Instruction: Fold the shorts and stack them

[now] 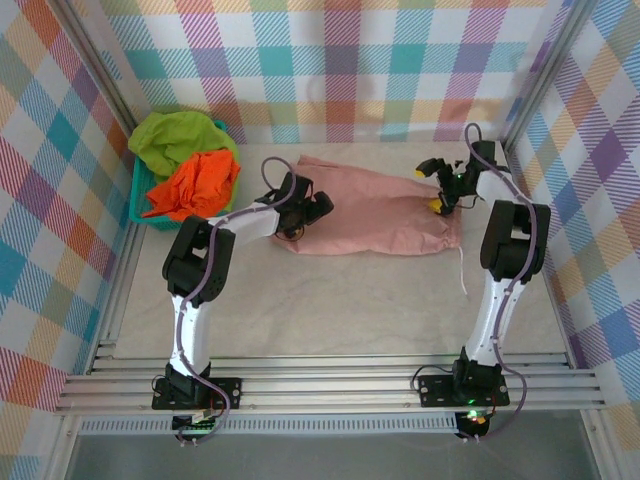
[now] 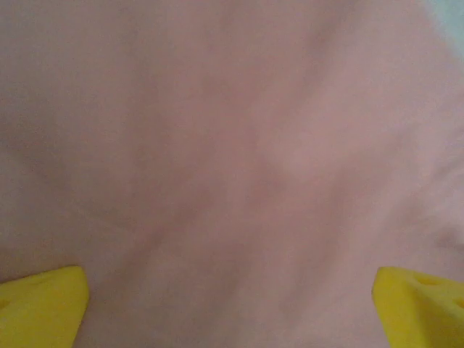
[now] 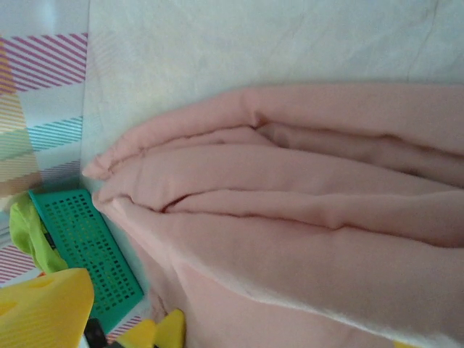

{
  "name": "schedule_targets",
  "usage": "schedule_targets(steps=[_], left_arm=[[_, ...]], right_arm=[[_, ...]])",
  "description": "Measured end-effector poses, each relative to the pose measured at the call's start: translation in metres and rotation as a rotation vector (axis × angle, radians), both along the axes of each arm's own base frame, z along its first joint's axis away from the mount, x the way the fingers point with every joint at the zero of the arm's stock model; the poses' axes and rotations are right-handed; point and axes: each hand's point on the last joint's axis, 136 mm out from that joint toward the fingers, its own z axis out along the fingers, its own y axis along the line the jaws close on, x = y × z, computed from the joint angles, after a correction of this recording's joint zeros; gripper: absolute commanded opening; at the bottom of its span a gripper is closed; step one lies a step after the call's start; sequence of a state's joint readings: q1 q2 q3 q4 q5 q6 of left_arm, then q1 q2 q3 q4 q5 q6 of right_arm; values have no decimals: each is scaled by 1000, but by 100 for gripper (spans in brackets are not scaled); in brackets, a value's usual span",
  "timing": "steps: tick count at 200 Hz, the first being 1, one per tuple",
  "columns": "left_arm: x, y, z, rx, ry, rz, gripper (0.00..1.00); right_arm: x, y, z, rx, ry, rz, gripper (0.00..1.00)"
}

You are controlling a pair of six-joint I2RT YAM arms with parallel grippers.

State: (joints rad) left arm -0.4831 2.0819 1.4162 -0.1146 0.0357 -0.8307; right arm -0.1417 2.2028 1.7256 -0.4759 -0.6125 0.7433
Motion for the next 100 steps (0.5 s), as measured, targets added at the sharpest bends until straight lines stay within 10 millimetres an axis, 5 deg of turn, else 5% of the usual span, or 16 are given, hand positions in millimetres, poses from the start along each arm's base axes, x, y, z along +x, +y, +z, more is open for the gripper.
schedule_targets(steps=[36,61,100], left_arm=[[-13,7,2,-28,-64,23,100],[-41,18,0,-31,-76,45,100],[-105,46,-4,0,-55,80,100]], right_arm=[[3,-4,-15,42,38,1,100],[-6,6,-20,75,57,26,100],[-60,44,-20,117,112,106,100]])
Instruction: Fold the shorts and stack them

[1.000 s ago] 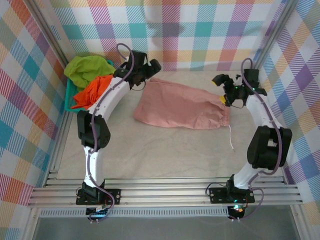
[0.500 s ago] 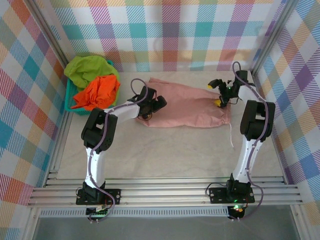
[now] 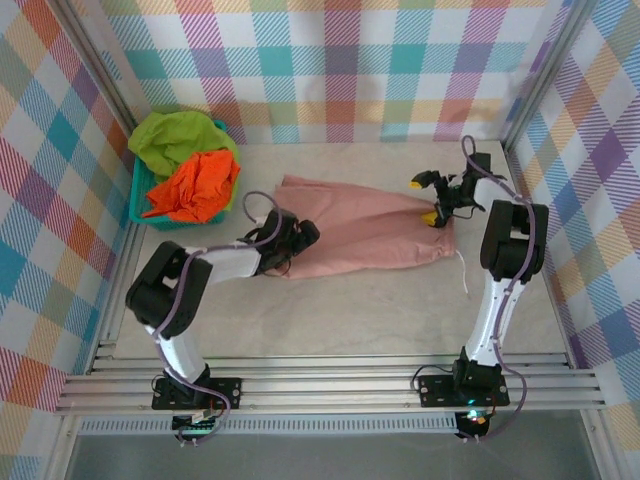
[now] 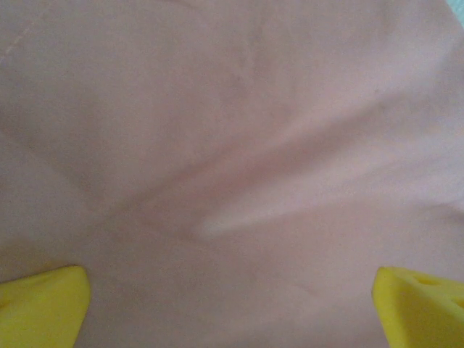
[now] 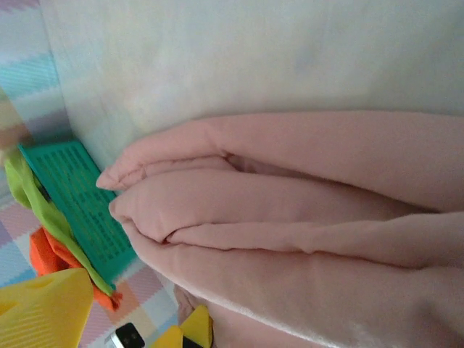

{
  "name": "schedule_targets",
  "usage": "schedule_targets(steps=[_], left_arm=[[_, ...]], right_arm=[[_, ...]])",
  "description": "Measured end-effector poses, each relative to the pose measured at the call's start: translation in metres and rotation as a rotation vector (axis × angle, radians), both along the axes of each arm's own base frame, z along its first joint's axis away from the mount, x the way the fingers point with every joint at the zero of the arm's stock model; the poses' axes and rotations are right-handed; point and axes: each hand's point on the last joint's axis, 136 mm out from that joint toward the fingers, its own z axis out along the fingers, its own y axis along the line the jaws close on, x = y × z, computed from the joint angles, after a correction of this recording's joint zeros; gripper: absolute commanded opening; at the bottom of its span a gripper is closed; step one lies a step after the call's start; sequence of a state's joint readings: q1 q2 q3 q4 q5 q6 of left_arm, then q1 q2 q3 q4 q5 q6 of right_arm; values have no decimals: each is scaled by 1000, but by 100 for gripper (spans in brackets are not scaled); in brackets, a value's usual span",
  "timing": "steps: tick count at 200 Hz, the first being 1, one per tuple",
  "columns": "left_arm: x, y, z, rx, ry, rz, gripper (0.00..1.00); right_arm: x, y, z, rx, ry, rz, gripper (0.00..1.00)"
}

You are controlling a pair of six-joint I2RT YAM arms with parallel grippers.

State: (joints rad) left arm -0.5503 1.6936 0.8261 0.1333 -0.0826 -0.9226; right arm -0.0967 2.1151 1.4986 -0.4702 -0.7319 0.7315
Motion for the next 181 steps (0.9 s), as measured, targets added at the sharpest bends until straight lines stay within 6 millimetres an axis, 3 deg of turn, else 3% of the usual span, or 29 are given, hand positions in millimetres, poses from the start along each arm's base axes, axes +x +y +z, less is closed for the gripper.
schedule_targets(steps=[31,49,79,91,103,122,155,174,181], left_arm=[[-35,22,1,18,35,27,100],[-46,27,15,24,40,19,100],[-40,22,75,-23,-60,1,100],[-34,17,96,-50,-108,-3,100],[-31,14,104,-64,-131,-5,100],[-30,14,91,-52,-112,-5,100],[-44,20,28,21,-5,-9,100],[-57,30,-6,71,58,-1,100],[-55,32,-8,74,43,7,100]], right_arm=[[-62,38,11,31,9,100,100],[-83,53,38,37,-62,155,99],[-82,53,98,16,-260,181,99],[-75,50,109,6,-303,184,100],[-67,48,107,1,-313,187,100],[-56,45,85,3,-271,182,99],[-45,34,26,13,-140,156,99],[-37,26,6,22,-106,136,99],[-34,23,2,31,-100,129,100]])
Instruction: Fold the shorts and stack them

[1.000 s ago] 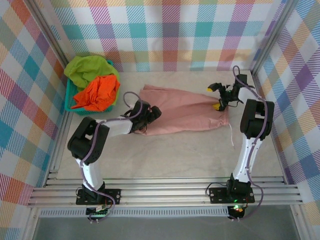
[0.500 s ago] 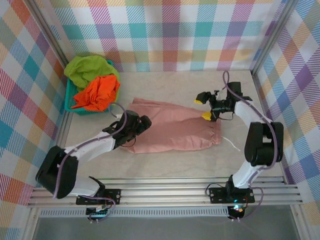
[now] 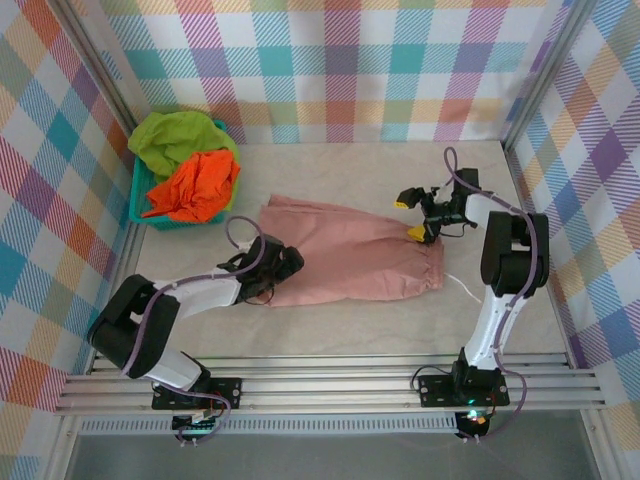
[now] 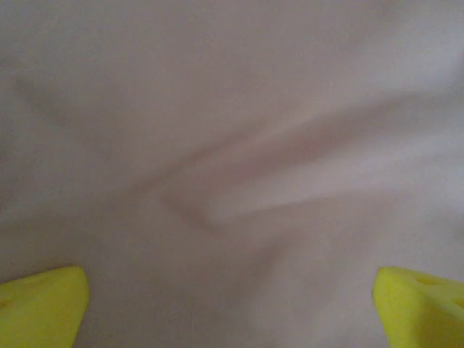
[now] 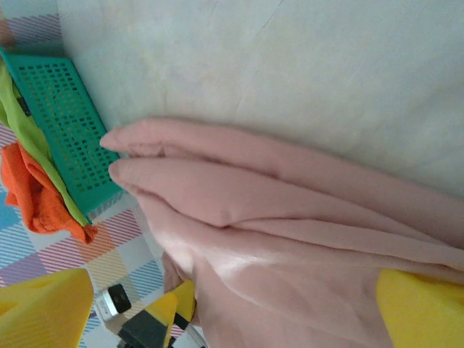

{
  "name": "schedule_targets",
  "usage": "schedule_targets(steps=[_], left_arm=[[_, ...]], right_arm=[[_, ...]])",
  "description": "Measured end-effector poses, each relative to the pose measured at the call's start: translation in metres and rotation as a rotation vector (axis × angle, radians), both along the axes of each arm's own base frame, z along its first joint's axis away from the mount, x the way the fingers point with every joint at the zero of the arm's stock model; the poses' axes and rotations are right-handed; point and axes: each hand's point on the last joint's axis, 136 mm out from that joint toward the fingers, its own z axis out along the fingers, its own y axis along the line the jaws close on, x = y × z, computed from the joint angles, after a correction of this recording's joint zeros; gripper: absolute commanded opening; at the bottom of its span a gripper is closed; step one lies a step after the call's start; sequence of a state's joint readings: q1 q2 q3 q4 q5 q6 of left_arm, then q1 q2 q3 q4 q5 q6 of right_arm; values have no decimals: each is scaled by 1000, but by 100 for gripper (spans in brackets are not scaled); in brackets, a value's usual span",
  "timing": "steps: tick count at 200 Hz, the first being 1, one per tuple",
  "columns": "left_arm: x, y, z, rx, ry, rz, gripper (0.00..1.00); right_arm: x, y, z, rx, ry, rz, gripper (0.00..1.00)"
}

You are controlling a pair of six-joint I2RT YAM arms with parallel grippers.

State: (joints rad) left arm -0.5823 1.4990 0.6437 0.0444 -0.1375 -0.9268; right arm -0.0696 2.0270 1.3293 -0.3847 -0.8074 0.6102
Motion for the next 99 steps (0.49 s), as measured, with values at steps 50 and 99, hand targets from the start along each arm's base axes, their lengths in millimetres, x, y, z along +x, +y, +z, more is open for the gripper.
schedule_targets(steps=[50,99], left_arm=[[4,-2,7,-47,-73,18,100],[5,-25,65,-41,-102,-65,100]], right_arm=[[13,-3,4,46,-25,-1,99],[-19,-17,80,-129,-251,7,99]])
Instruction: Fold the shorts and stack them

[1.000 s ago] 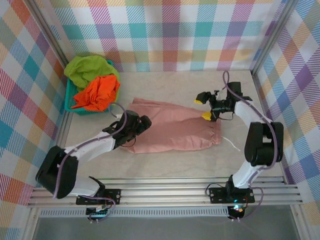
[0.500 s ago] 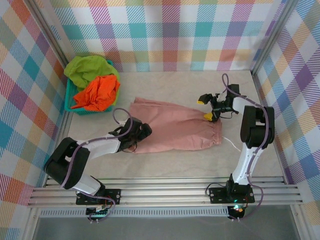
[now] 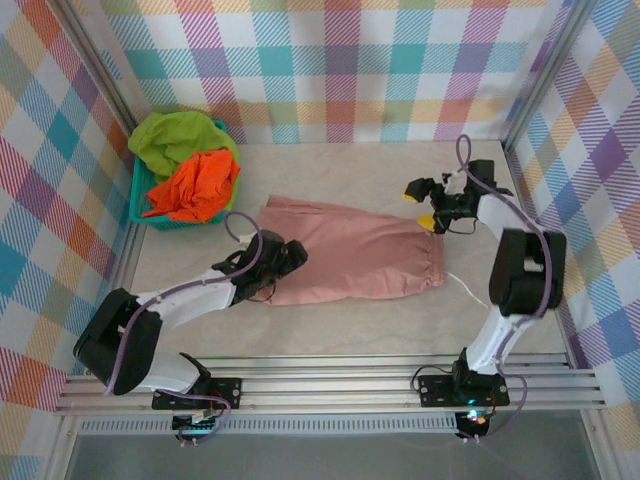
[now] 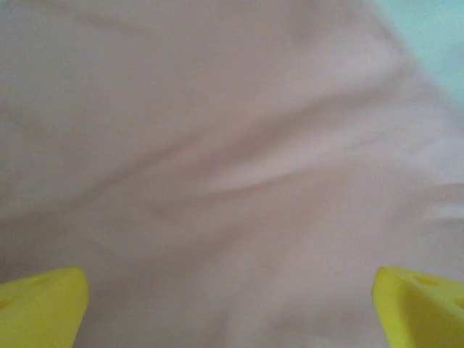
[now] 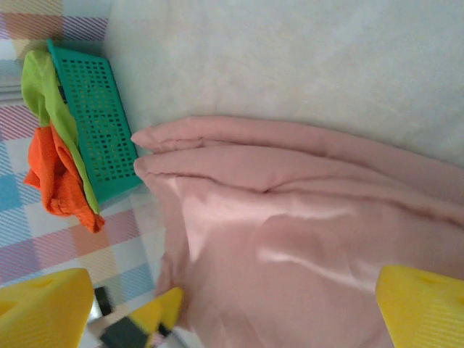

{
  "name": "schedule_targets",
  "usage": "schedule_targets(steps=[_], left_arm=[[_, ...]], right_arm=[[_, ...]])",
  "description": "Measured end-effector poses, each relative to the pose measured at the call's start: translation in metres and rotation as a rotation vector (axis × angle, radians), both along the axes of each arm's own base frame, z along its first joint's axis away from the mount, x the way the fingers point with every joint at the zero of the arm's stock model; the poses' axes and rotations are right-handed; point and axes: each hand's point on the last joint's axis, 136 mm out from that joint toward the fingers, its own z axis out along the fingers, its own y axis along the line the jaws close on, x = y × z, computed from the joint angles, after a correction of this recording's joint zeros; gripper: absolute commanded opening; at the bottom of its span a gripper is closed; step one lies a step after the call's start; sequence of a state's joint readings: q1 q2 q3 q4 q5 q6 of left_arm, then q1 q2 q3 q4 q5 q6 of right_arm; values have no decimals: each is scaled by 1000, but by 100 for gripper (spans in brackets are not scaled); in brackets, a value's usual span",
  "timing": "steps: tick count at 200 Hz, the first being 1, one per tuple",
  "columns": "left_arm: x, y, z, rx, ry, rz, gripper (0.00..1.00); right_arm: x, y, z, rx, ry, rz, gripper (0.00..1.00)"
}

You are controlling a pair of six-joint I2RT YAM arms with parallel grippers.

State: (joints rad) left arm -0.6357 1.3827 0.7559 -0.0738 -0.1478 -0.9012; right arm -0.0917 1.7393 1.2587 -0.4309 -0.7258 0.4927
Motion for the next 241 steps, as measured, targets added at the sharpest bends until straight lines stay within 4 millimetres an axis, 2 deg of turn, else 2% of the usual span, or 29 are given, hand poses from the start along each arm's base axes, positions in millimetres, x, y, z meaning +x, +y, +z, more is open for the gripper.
schedule_targets(steps=[16,31,47,62,77,93,109,127,154,179,241], left_arm=[[12,-30,49,-55,-79,-64,100],[18,-60,88,-112,-137,-129,95],[22,-97,114,-153,-161,-213,81],[26,-139,117,-185,-141,-295,64],[28,-182,101,-196,-93,-375,41],[27,-219,74,-188,-36,-445,26],[22,-249,39,-179,38,-491,14],[13,-272,1,-169,114,-536,8],[0,-280,-50,-156,220,-555,7],[-9,-273,-77,-159,266,-542,7],[-8,-278,-80,-230,231,-538,7]], right_arm=[[-16,-21,31,-101,-97,-47,100],[-30,-47,37,-166,-123,-110,98],[-46,-76,10,-210,-54,-184,97],[-65,-93,-26,-228,58,-233,96],[-83,-93,-54,-227,156,-236,94],[-92,-90,-67,-227,199,-229,91],[-93,-89,-72,-225,213,-226,88],[-91,-89,-77,-218,223,-223,85],[-89,-87,-89,-201,247,-214,82],[-90,-85,-97,-186,265,-207,78],[-88,-68,-112,-149,286,-159,73]])
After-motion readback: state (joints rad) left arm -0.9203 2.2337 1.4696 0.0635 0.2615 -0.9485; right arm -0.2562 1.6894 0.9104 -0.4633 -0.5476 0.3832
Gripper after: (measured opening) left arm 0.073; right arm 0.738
